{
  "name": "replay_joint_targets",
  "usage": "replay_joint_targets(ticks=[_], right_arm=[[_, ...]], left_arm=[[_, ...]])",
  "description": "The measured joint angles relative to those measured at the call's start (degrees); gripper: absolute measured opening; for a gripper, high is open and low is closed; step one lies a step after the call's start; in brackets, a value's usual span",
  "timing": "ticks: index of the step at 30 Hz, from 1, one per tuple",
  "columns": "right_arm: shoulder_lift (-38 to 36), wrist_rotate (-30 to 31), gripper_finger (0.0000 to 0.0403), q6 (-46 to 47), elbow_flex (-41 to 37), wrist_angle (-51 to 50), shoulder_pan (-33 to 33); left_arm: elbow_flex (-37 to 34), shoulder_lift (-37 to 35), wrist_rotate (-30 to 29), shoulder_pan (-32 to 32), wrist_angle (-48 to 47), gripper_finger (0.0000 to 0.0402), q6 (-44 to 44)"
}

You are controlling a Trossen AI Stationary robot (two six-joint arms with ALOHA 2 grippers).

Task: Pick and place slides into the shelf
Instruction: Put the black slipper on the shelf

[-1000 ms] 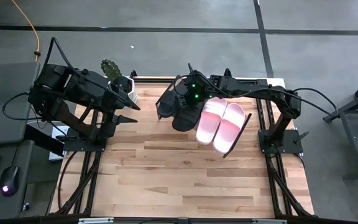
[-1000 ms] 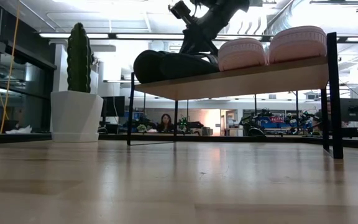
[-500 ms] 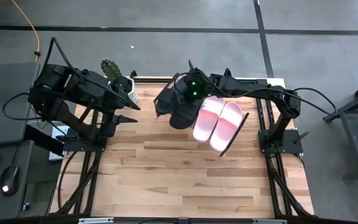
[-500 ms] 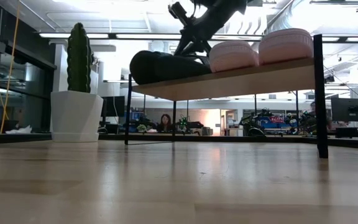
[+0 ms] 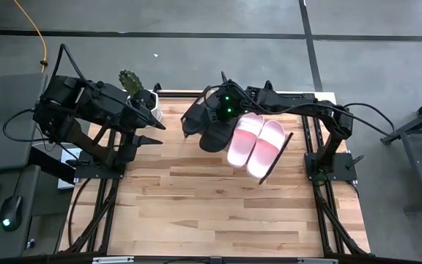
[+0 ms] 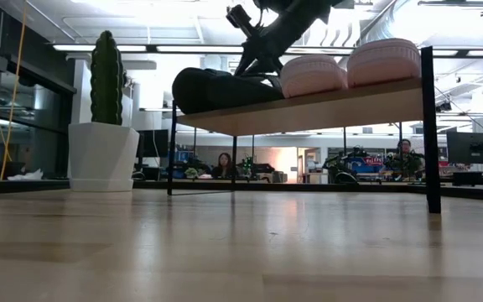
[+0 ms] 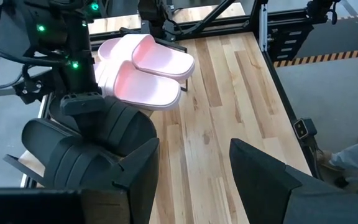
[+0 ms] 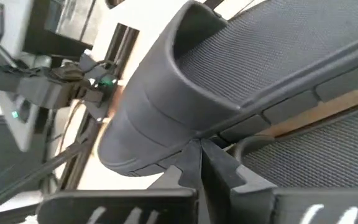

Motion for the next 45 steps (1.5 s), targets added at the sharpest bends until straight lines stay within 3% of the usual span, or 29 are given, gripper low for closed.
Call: replay_joint_targets(ticks=[11, 20, 35, 45], right_arm=[[-0.6, -2.9, 0.0000, 1.0, 0.9, 2.4, -0.3], [-0.6, -2.4, 0.0000, 1.6, 0.9, 10.7, -0.9], [2.9, -2.7, 0.0000, 0.1, 1.0, 2.8, -2.0], [3.0, -2.2, 0.0000, -0.1, 0.9, 5.2, -1.9]], left_arm=[[0.0, 0.0, 0.2, 0.0, 0.1, 0.0184, 0.0], [0.0, 0.0, 0.2, 0.0, 0.1, 0.0184, -0.1], [0.0, 0.0, 0.2, 0.0, 0.2, 0.0184, 0.0], [0.0, 0.0, 0.2, 0.0, 0.3, 0.0184, 0.0]])
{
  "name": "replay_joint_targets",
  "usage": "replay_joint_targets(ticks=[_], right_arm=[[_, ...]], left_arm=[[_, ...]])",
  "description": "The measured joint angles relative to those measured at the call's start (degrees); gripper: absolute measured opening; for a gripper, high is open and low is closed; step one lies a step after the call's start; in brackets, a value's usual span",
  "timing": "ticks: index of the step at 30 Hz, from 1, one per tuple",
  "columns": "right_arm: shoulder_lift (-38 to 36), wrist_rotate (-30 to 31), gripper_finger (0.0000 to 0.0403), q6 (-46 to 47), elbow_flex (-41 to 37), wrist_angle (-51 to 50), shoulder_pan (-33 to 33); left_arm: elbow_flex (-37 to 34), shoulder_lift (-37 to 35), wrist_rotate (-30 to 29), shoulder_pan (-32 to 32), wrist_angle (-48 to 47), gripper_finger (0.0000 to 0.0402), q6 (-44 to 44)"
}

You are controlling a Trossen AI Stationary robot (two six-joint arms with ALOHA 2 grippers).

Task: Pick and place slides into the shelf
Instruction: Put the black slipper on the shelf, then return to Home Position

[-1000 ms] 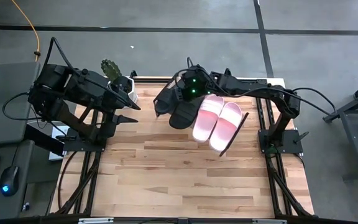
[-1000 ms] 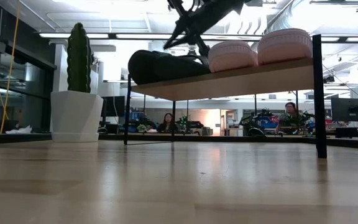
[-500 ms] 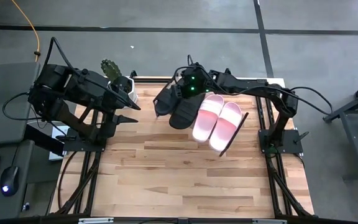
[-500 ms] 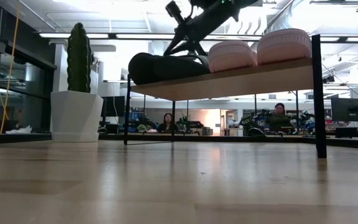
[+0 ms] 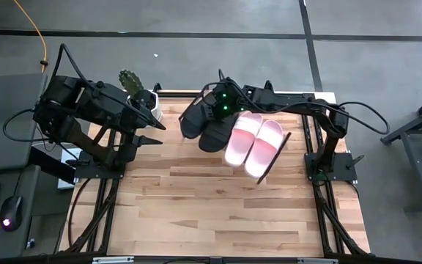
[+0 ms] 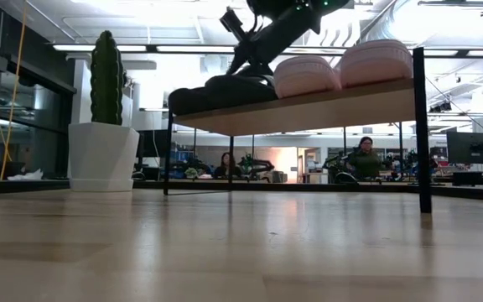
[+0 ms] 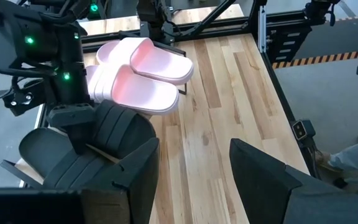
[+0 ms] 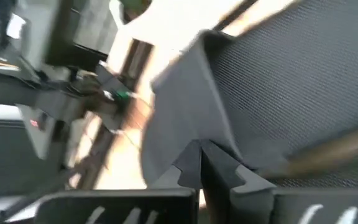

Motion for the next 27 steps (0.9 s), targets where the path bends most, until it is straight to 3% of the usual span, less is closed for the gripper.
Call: replay_joint_targets(ticks=[5, 11, 21, 27], right_arm=[[0.2, -0.7, 0.0000, 1.0, 0.7, 5.5, 0.0], [0.1, -0.5, 0.0000, -5.0, 7.3, 5.4, 0.0], [0.0, 1.4, 0.0000, -16.2, 27.6, 5.1, 3.1], [-0.1, 7.2, 0.0000, -23.9, 43.7, -6.6, 6.5]], left_arm=[[0.0, 0.0, 0.0, 0.0, 0.0, 0.0184, 0.0], [0.0, 0.0, -0.2, 0.0, 0.7, 0.0184, 0.2], [0.0, -1.3, -3.4, 0.0, 1.3, 0.0184, 1.6], [0.0, -4.9, -7.7, 0.1, 1.9, 0.0184, 0.2]])
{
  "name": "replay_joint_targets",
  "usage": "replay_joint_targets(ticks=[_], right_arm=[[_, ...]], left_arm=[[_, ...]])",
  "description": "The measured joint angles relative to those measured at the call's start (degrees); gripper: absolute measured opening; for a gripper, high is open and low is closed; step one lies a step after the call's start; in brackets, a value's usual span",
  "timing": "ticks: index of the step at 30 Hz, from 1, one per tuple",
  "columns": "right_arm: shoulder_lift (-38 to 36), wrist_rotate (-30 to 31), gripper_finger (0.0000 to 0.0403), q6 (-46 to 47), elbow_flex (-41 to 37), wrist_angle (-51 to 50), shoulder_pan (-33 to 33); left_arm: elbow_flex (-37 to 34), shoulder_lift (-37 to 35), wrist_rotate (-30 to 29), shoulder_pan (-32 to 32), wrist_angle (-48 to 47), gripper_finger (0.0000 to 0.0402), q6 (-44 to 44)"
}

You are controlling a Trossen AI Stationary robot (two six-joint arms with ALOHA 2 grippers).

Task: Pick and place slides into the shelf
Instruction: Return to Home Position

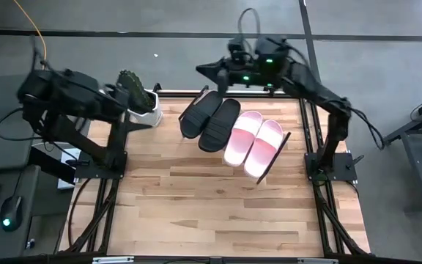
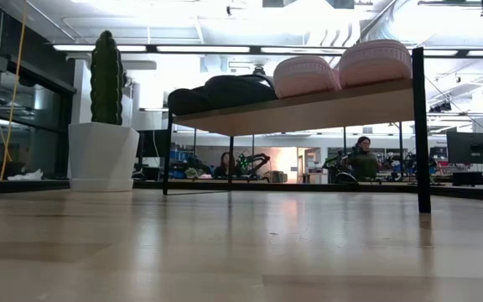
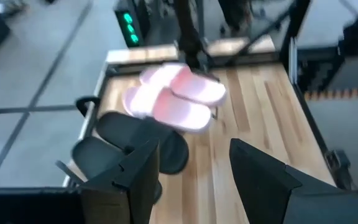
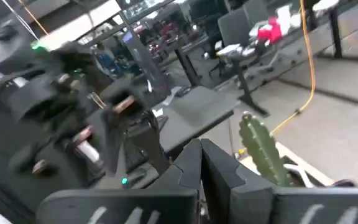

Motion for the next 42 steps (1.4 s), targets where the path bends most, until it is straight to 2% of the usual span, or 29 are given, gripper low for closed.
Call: replay_joint_targets(ticks=[1, 5, 10, 15, 19, 24, 31, 35, 42], right_arm=[[-0.7, 1.2, 0.0000, -1.3, 0.4, -0.9, 0.7], [-8.8, 4.2, 0.0000, -1.7, -7.4, 2.4, 3.1], [-18.2, 13.9, 0.0000, -3.5, -14.9, 2.5, 7.8], [-25.9, 21.2, 0.0000, -4.8, -22.8, 5.8, 12.5], [-30.8, 24.7, 0.0000, -6.3, -30.1, 10.7, 15.9], [-36.2, 27.1, 0.0000, -6.6, -41.1, 20.5, 19.5], [-43.3, 26.5, 0.0000, -9.6, -57.3, 39.9, 23.1], [-47.5, 24.3, 0.0000, -13.1, -65.6, 50.2, 24.8], [-53.6, 24.2, 0.0000, -15.2, -79.5, 67.1, 26.0]], left_arm=[[0.0, -1.0, -0.5, 0.2, 0.6, 0.0184, -0.4], [-0.1, -4.0, -0.5, 2.1, 0.9, 0.0184, -1.8], [-3.3, -7.4, -0.3, 3.6, 1.2, 0.0184, -2.6], [-10.4, -11.4, 0.1, 4.1, 5.7, 0.0184, -3.3], [-20.0, -16.3, 2.2, 4.1, 14.9, 0.0184, -4.4], [-35.1, -24.2, 3.0, 4.1, 25.7, 0.0184, -8.5], [-54.0, -35.4, 3.0, 4.1, 40.1, 0.0184, -15.2], [-61.1, -40.2, 3.2, 4.1, 47.4, 0.0184, -15.3], [-68.0, -44.4, 3.9, 4.1, 56.3, 0.0184, -13.7]])
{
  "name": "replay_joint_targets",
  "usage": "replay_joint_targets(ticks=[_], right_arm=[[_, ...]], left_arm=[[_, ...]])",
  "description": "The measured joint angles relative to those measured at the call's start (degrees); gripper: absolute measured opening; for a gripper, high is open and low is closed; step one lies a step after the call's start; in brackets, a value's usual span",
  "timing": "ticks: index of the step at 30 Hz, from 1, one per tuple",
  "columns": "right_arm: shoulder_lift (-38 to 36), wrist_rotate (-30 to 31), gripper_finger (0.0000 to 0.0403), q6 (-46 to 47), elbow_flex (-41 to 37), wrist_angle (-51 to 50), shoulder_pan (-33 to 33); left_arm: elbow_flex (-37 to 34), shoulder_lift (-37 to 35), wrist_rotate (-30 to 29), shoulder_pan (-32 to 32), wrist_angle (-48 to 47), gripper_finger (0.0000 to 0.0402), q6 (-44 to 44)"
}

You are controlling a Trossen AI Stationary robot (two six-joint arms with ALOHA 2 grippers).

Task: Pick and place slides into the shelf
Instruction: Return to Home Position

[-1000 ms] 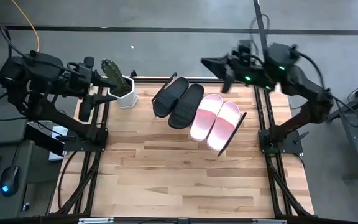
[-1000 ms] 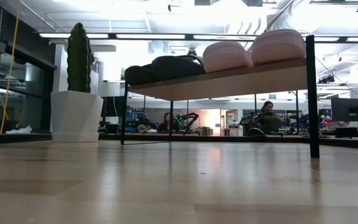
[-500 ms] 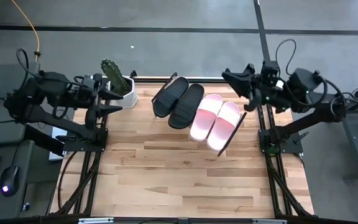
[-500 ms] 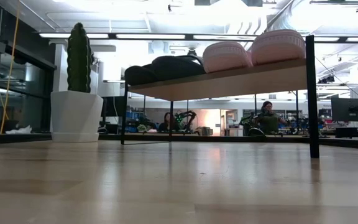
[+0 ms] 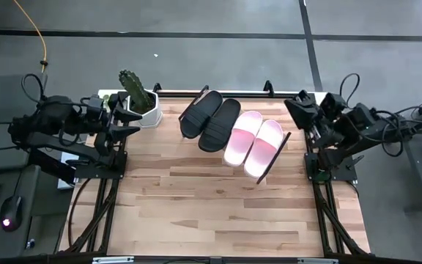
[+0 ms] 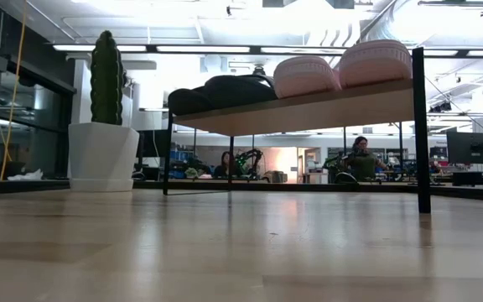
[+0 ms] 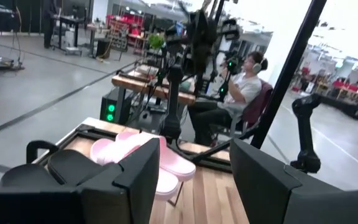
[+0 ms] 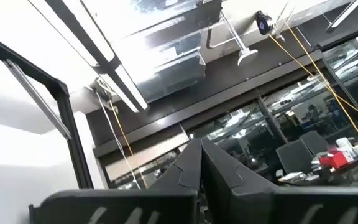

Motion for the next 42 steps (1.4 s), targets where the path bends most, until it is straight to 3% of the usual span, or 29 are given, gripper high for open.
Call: replay_joint_targets(ticks=[11, 20, 26, 34, 42], right_arm=[[-5.3, 0.6, 0.0000, 2.2, -18.7, 19.0, 0.0], [-6.7, 1.7, 0.0000, 4.4, -27.6, 27.7, 0.1], [-6.7, 3.4, 0.0000, 7.3, -30.0, 28.1, 0.1], [-6.7, 3.3, 0.0000, 7.1, -30.0, 27.7, 0.1], [-6.7, 0.1, 0.0000, 5.4, -30.0, 26.2, 0.1]], left_arm=[[-6.9, -3.7, 0.0, 0.0, 2.0, 0.0184, -2.9], [-13.4, -10.2, -0.2, 0.0, 2.4, 0.0178, -6.4], [-18.6, -15.3, -0.3, 0.0, 2.5, 0.0128, -8.8], [-23.2, -19.2, 1.2, 0.0, 2.5, 0.0011, -10.4], [-23.8, -20.1, 1.5, 0.0, 2.4, 0.0008, -7.6]])
